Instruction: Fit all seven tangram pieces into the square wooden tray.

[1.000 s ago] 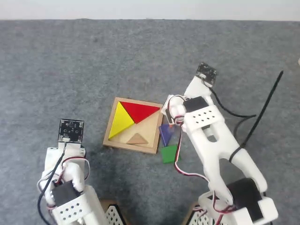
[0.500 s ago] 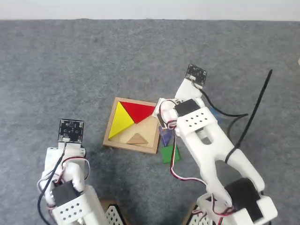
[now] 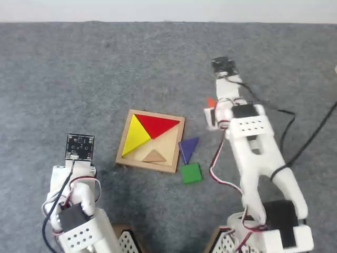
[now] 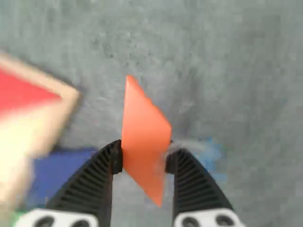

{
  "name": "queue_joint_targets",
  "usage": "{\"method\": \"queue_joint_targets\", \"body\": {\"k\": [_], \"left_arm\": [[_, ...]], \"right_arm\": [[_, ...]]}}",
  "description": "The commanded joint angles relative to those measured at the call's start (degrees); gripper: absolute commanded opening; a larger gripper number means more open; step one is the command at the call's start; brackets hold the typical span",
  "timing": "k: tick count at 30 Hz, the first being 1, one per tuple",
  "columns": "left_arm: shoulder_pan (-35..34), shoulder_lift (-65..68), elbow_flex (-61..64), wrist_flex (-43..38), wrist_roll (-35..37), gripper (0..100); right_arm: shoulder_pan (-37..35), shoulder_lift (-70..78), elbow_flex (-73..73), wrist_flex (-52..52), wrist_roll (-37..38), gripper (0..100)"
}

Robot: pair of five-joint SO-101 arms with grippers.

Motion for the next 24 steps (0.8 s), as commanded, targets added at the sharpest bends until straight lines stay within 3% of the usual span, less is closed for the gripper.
{"method": "queue_joint_targets", "body": {"k": [1,5,10,15,17,21,24], "left_arm": [[0.2,-0.6,-0.2,-1.0,-0.4,13],[0.2,-0.6,-0.2,-1.0,-0.4,13],[0.1,-0.6,-0.2,-1.0,-0.4,13],[0.1,-0.6,-0.2,-1.0,-0.4,13],[0.1,-0.6,-0.2,-1.0,-0.4,13],[0.1,-0.6,-0.2,-1.0,-0.4,13],[0.1,-0.6,-0.2,-1.0,-0.4,13]], "right_arm": [[2.6,4.4,-5.5,-0.7,7.2,0.6],[1.8,14.9,-11.4,-0.2,-1.8,0.6],[-4.3,27.0,-20.2,3.2,-10.3,1.4],[-5.9,31.3,-29.3,10.2,-15.9,23.5],[-5.8,30.3,-30.8,10.3,-16.6,26.8],[-3.6,27.1,-32.1,9.8,-20.7,18.0],[-2.4,27.0,-32.1,8.6,-18.3,14.0]]}}
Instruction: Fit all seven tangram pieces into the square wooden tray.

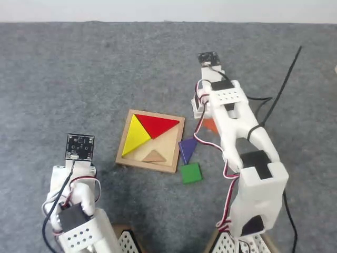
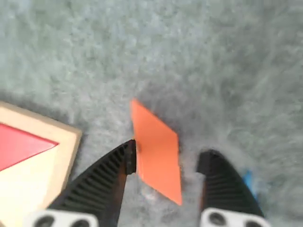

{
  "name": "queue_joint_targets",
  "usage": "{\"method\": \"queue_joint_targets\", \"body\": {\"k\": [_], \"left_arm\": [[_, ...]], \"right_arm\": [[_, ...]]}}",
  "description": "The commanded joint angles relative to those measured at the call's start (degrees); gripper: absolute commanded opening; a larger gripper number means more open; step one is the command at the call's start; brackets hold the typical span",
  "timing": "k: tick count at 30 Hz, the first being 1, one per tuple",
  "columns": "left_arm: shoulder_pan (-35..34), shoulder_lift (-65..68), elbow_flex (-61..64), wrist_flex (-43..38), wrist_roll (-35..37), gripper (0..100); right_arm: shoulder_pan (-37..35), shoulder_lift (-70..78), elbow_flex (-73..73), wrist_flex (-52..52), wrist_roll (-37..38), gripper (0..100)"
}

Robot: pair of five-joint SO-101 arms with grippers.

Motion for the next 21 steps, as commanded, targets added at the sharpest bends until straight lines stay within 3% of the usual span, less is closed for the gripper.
{"method": "queue_joint_targets", "body": {"k": [1,9,21], "left_arm": [[0.1,-0.6,-0.2,-1.0,-0.4,13],[0.1,-0.6,-0.2,-1.0,-0.4,13],[0.1,-0.6,-0.2,-1.0,-0.4,13]], "right_arm": [[1.5,-3.2,-3.0,-1.2,1.7,15.0],[5.1,5.6,-5.0,-2.9,2.1,18.8],[3.9,-1.3,-6.6,-0.6,1.8,18.8]]}}
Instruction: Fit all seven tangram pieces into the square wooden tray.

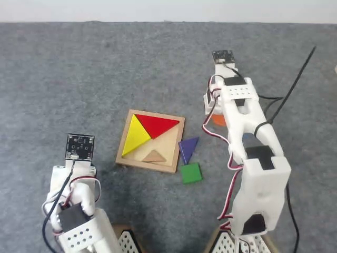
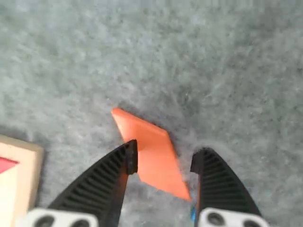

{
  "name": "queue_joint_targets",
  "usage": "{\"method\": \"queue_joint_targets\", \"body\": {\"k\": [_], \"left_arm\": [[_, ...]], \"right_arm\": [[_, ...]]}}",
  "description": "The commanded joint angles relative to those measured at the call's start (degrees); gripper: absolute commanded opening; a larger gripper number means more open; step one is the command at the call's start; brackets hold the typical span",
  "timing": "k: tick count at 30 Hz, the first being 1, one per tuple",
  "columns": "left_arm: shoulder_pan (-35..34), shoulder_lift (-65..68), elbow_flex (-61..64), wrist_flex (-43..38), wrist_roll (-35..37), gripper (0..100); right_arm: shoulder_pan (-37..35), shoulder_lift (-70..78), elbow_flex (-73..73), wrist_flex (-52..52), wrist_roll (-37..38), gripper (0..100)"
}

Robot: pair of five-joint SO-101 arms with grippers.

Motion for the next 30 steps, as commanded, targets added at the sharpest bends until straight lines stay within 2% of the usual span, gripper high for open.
{"method": "queue_joint_targets", "body": {"k": [1,7,15,25,30], "left_arm": [[0.1,-0.6,-0.2,-1.0,-0.4,13],[0.1,-0.6,-0.2,-1.0,-0.4,13],[0.1,-0.6,-0.2,-1.0,-0.4,13],[0.1,-0.6,-0.2,-1.0,-0.4,13],[0.1,-0.6,-0.2,-1.0,-0.4,13]], "right_arm": [[0.0,-5.0,-1.8,-1.9,0.5,18.8],[3.7,1.3,-2.2,-4.7,0.9,18.8],[5.2,5.2,-6.2,-0.5,3.6,18.8],[7.2,18.6,-27.0,11.5,3.3,18.8],[6.9,15.7,-31.3,14.7,1.0,18.7]]}}
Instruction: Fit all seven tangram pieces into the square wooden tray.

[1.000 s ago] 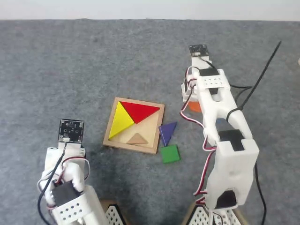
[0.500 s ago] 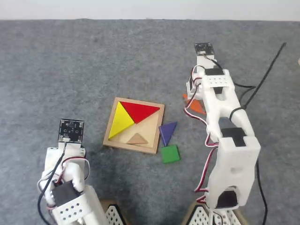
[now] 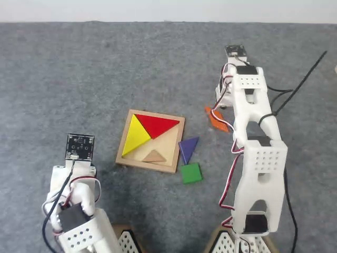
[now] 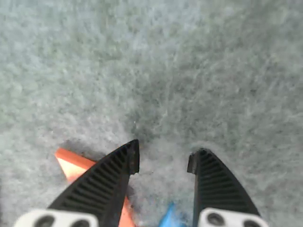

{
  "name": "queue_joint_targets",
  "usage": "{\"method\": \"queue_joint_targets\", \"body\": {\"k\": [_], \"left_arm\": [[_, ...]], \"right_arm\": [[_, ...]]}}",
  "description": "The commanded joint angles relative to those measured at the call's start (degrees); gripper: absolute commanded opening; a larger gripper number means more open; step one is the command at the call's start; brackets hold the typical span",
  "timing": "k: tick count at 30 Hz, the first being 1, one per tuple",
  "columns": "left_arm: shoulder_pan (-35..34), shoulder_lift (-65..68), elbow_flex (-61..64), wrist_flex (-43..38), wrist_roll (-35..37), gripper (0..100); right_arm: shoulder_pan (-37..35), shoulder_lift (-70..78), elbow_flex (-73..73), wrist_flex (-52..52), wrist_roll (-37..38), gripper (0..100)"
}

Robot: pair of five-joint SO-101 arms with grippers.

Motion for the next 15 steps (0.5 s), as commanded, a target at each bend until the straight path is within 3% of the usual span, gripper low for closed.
{"method": "queue_joint_targets", "body": {"k": [1,5,9,15], "left_arm": [[0.1,-0.6,-0.2,-1.0,-0.4,13],[0.1,-0.6,-0.2,-1.0,-0.4,13],[0.1,-0.6,-0.2,-1.0,-0.4,13],[0.1,-0.6,-0.2,-1.0,-0.4,13]], "right_arm": [[0.0,-5.1,-4.0,2.9,-1.1,18.7],[-5.7,-10.2,1.6,6.9,1.3,18.7],[-9.6,-13.6,12.0,1.7,2.3,18.7],[-7.1,-15.5,20.0,-1.9,2.6,18.7]]}}
